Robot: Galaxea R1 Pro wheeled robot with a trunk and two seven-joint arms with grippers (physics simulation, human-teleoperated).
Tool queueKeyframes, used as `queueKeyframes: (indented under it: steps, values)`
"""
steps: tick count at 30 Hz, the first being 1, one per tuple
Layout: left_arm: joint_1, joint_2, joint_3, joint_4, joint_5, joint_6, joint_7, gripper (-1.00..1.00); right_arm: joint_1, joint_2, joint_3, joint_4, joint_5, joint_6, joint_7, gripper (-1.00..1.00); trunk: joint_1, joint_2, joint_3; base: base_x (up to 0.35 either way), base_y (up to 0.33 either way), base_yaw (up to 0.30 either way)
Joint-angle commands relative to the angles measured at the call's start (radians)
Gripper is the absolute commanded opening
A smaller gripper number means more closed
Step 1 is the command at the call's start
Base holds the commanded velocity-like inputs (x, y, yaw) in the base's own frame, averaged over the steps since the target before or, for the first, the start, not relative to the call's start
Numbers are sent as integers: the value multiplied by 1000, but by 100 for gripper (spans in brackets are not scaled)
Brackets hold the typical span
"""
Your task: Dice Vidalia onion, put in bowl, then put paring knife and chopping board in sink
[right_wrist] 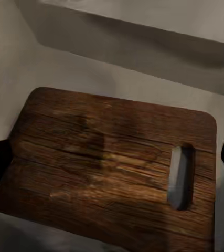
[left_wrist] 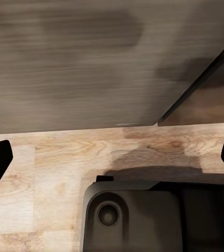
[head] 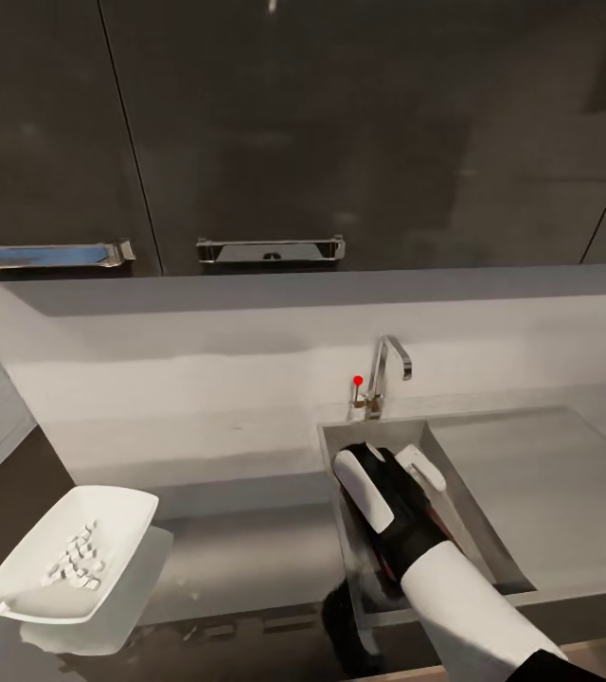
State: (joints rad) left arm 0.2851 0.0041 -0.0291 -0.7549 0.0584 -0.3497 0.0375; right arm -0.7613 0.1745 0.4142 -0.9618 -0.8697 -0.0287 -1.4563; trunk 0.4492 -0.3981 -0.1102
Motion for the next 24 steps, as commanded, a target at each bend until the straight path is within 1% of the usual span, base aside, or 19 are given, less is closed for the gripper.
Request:
queueKeyframes:
  steps: [1, 2, 4, 5, 6, 7, 8, 9, 10, 11, 13, 14, 16, 18, 19, 20, 24]
  values:
    - [0, 0, -3, -1, 6, -2, 4, 100, -1, 0, 32, -50, -3, 33, -16, 100, 1, -2, -2, 0, 0, 0]
    - [0, 0, -3, -1, 6, -2, 4, 100, -1, 0, 59, -88, -3, 60, -22, 100, 1, -2, -2, -6, 0, 0]
    - [0, 0, -3, -1, 6, -2, 4, 100, -1, 0, 116, -135, -3, 89, -29, 100, 1, -2, -2, -85, 0, 0]
    - [0, 0, -3, -1, 6, -2, 4, 100, -1, 0, 149, -148, -3, 97, -29, 100, 1, -2, -2, -197, 0, 0]
    - [0, 0, -3, -1, 6, -2, 4, 100, -1, 0, 167, -153, -3, 100, -29, 100, 1, -2, -2, -225, 0, 0]
    - [0, 0, -3, -1, 6, -2, 4, 100, -1, 0, 208, -160, -4, 103, -24, 100, 1, -2, -2, -266, 0, 0]
    - [0, 0, -3, -1, 6, -2, 4, 100, -1, -18, 274, -172, -5, 104, -5, 100, 1, -2, -2, -301, 0, 0]
    - [0, 0, -3, -1, 6, -2, 4, 100, -1, -64, 327, -196, -8, 105, 30, 100, 1, -2, -2, -319, 0, 0]
    - [0, 0, -3, -1, 6, -2, 4, 100, -1, -80, 339, -206, -9, 105, 43, 100, 1, -2, -2, -322, 0, 0]
    - [0, 0, -3, -1, 6, -2, 4, 100, 0, -125, 364, -241, -13, 106, 88, 100, 1, -2, -2, -330, 0, 0]
    - [0, 0, -3, 0, 6, -2, 4, 100, 1, -171, 379, -291, -15, 108, 135, 100, 1, -2, -2, -334, 0, 0]
    - [0, 0, -3, 1, 6, -2, 4, 100, 1, -180, 381, -301, -16, 108, 142, 100, 1, -2, -2, -335, 0, 0]
    - [0, 0, -3, 1, 6, -2, 4, 100, 2, -206, 394, -333, -17, 109, 163, 100, 1, -2, -2, -336, 0, 0]
    - [0, 0, -3, 2, 6, -2, 4, 100, 3, -212, 413, -340, -16, 108, 167, 100, 1, -2, -2, -337, 0, 0]
    - [0, 0, -3, 2, 6, -2, 4, 100, 3, -217, 434, -343, -16, 108, 169, 100, 1, -2, -2, -337, 0, 0]
    - [0, 0, -3, 2, 6, -2, 4, 100, 3, -221, 443, -344, -16, 107, 170, 100, 1, -2, -2, -337, 0, 0]
    - [0, 0, -3, 1, 6, -2, 4, 100, 3, -231, 457, -347, -15, 106, 172, 100, 1, -2, -2, -338, 0, 0]
